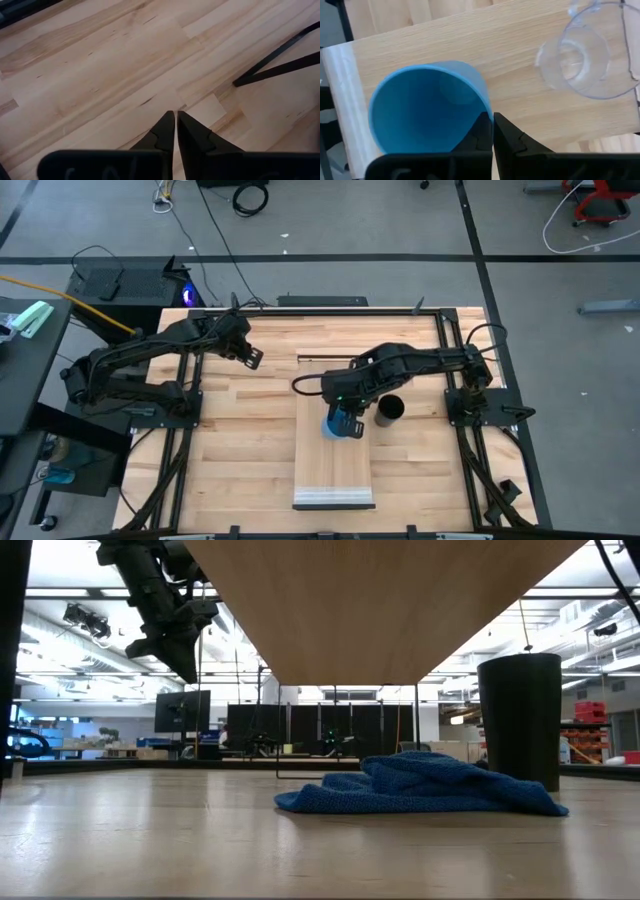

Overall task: Stack small to large cups/mugs on shelf
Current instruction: Put the blue cup on the shelf

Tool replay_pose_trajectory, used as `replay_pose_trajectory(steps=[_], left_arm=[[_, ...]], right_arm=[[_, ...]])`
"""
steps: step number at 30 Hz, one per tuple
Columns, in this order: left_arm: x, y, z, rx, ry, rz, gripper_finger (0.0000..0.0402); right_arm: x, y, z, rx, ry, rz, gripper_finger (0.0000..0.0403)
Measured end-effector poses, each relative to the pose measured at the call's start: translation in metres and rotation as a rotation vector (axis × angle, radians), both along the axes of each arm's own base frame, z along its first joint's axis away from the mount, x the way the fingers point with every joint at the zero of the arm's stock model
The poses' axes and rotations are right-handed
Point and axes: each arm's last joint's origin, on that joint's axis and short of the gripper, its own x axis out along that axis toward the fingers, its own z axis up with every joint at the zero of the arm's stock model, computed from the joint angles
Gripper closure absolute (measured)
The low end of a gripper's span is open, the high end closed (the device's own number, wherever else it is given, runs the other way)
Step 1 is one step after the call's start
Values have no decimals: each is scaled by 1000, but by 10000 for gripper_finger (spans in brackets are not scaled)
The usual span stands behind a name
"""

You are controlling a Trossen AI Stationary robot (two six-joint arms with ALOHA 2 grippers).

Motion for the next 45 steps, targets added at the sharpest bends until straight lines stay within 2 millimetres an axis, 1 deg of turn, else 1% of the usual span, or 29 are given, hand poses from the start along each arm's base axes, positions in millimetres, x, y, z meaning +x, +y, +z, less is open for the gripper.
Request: replay_pose_trajectory(steps=[5,9,20,28,38,45], left_arm=[[0,0,0,1,-2,0,382],[0,0,0,2,-3,0,385],[0,0,0,2,-4,0,374],[0,0,0,2,-4,0,385],[0,0,0,2,-4,0,374],[0,0,0,2,-4,0,385]], right_arm=[[0,0,0,-1,1,-1,400],[4,1,-5,-3,13,-1,400],[5,1,-6,-1,16,-9,390],[5,1,-6,-1,16,-9,390],[4,1,-6,16,20,-3,375],[4,1,-6,17,20,-3,371]])
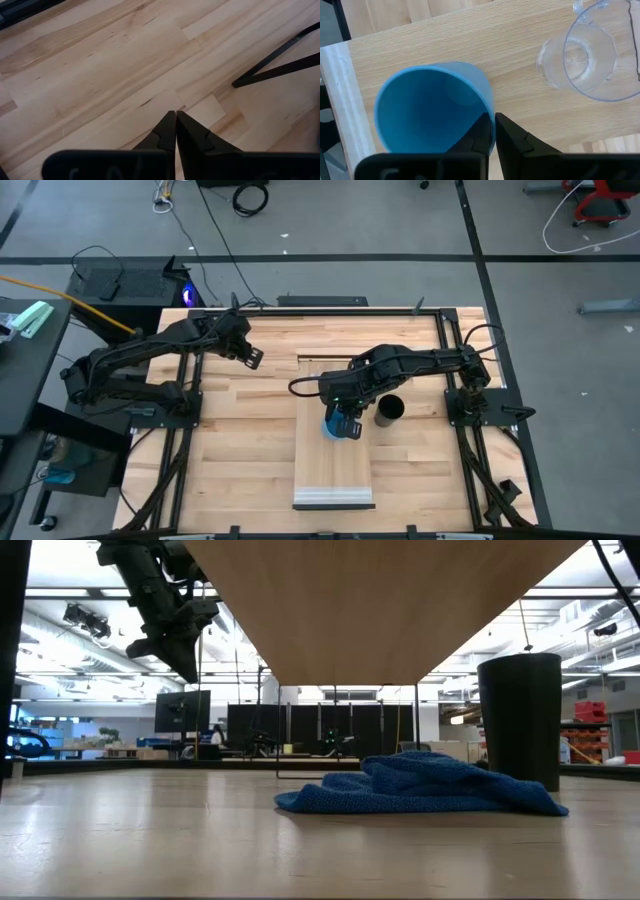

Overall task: Stack small to large cups/mugs on shelf
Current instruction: Put the blue cup on the shelf

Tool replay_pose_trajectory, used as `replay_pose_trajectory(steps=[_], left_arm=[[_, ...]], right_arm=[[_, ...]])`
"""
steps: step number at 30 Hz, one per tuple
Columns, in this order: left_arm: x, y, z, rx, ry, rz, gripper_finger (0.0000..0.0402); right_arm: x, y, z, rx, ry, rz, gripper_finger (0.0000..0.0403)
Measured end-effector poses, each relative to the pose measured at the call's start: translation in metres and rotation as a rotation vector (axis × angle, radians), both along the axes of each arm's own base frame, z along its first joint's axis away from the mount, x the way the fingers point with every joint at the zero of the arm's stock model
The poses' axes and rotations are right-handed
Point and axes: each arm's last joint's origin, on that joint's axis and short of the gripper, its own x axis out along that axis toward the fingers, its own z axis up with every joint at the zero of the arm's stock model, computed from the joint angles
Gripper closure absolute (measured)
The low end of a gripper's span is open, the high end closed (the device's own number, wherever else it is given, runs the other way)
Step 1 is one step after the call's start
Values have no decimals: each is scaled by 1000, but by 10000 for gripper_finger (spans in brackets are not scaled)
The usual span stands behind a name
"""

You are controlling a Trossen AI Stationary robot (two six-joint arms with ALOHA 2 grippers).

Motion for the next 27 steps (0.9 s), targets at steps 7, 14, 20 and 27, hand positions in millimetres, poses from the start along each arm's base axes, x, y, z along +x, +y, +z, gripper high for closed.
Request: replay_pose_trajectory(steps=[7,14,20,27], left_arm=[[0,0,0,0,0,0,385],[0,0,0,0,0,0,377],[0,0,0,0,0,0,386],[0,0,0,0,0,0,382]], right_arm=[[0,1,0,22,4,12,370],[0,1,0,23,5,15,370],[0,1,0,23,5,15,370],[0,1,0,23,5,15,370]])
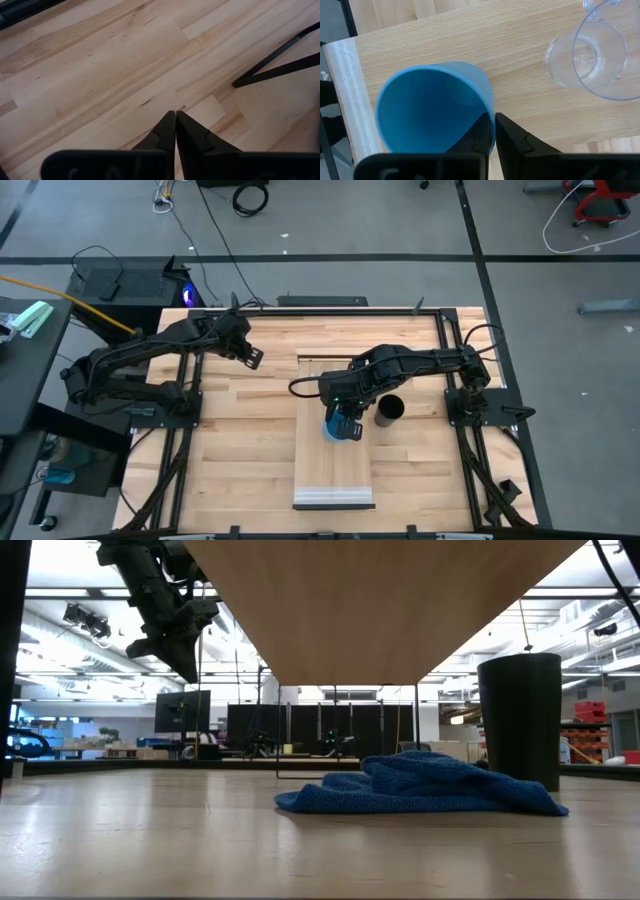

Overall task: Stack small to large cups/mugs on shelf
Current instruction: Put the blue cup on the shelf

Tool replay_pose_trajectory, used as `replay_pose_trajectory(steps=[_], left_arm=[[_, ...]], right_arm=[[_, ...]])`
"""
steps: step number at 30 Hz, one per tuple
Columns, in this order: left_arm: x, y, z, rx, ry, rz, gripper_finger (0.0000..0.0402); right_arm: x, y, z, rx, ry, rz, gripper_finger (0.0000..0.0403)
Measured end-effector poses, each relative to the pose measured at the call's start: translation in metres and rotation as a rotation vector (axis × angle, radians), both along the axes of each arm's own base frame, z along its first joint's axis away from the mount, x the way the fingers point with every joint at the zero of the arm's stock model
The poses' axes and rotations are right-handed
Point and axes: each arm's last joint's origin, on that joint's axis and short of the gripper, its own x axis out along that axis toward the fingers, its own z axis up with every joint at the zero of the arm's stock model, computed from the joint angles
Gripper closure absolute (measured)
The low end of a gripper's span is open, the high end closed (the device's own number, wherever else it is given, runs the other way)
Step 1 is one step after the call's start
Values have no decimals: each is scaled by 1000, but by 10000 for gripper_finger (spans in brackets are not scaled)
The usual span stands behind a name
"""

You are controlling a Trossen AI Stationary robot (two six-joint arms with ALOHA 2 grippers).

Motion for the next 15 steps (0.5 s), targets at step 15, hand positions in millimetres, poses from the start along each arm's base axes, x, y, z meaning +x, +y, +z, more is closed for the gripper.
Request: replay_pose_trajectory(steps=[15], left_arm=[[0,0,0,0,0,0,387]], right_arm=[[1,0,0,5,-10,1,370]])
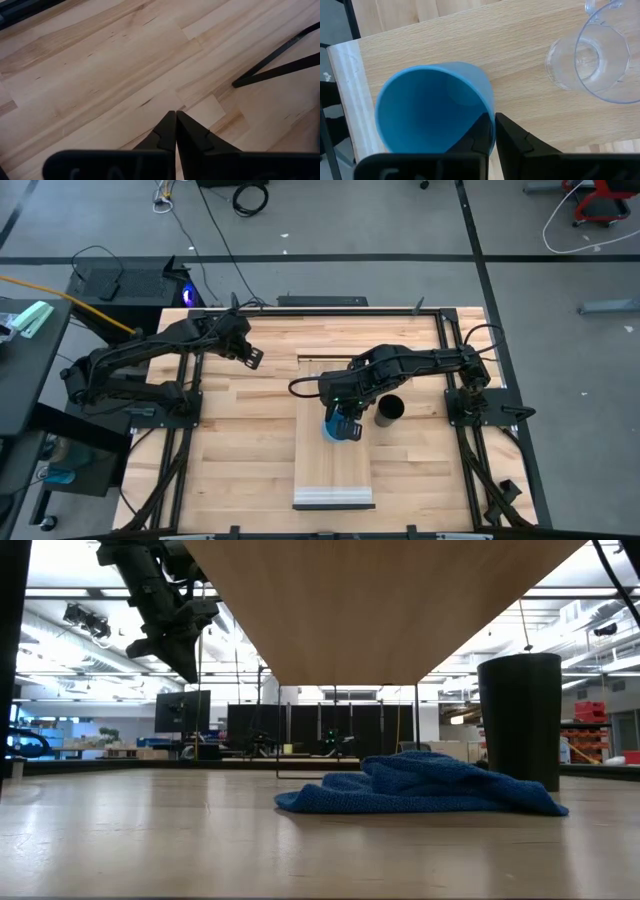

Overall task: Stack small to large cups/mugs on shelf
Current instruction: Put the blue cup on the shelf

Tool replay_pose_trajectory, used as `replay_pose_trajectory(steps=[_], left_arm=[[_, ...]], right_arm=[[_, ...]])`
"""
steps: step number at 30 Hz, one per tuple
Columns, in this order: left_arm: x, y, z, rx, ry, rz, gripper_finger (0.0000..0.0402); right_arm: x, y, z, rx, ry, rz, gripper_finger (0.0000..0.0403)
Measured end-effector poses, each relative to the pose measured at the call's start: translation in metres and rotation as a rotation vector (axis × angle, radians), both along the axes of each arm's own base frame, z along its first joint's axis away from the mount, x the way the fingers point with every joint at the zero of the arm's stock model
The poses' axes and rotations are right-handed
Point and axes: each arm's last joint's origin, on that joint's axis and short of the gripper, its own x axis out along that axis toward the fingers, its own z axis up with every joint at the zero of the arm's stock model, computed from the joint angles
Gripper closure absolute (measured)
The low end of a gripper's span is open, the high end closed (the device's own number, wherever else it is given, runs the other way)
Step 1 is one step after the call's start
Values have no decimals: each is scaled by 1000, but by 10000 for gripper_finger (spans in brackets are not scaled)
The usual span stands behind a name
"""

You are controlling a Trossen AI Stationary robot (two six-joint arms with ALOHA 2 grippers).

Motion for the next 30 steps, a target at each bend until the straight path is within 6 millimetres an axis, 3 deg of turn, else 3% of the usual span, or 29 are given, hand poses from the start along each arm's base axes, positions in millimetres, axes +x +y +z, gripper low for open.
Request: replay_pose_trajectory(steps=[15,25,30], left_arm=[[0,0,0,0,0,0,386],[0,0,0,0,0,0,378],[0,0,0,0,0,0,381]], right_arm=[[0,0,0,4,1,-9,312],[0,0,0,4,1,-10,308],[3,2,-19,33,68,-14,308]])
